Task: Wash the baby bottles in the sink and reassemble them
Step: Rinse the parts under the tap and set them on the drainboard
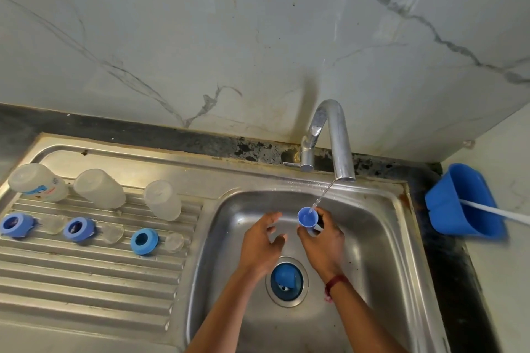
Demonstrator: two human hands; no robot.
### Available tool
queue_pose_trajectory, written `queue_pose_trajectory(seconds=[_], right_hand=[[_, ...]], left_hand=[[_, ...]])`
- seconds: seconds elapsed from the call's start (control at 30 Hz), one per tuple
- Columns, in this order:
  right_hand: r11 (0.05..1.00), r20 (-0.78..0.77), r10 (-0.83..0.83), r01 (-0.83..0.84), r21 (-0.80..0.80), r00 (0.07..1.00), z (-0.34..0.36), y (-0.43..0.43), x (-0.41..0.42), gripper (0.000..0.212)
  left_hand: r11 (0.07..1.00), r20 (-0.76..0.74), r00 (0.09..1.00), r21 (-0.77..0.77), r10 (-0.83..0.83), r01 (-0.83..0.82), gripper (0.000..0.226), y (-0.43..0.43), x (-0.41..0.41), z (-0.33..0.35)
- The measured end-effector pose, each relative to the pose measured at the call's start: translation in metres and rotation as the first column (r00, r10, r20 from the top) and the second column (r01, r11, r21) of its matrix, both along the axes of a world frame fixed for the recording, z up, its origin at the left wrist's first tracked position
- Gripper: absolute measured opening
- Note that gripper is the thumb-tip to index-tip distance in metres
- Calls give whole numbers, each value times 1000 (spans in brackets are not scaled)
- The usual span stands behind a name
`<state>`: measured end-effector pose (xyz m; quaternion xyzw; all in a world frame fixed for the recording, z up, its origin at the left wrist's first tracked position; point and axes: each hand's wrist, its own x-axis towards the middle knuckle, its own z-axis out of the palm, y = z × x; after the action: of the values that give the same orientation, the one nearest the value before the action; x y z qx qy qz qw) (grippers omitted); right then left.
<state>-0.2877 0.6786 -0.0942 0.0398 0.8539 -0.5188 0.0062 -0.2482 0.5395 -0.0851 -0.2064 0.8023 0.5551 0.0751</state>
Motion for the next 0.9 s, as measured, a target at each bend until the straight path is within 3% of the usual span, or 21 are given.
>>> queue_pose_trajectory(seconds=[0.17,0.3,0.43,0.5,0.7,0.9], right_hand=[[998,130,13,-21,58,991,-5,6,-9,49],[994,232,47,-23,-106,972,5,15,-17,52],[965,366,120,-23,-259,923,14,30,-22,31],[940,392,139,3,-340,910,18,36,-23,33],[972,481,-36,143,-188,876,33,37,-31,57],[969,613,29,127,-210,790,39,22,-27,68]], left_hand=[[998,17,998,-12,-65,66,44,2,-7,-2],[992,26,992,-9,-123,124,44,3,-16,-1],[983,11,983,13,-183,183,51,8,-24,1],[980,4,980,32,-198,197,57,10,-27,2],[962,-10,979,184,-205,204,75,13,-29,4],[955,-102,984,244,-147,167,71,18,-27,13]])
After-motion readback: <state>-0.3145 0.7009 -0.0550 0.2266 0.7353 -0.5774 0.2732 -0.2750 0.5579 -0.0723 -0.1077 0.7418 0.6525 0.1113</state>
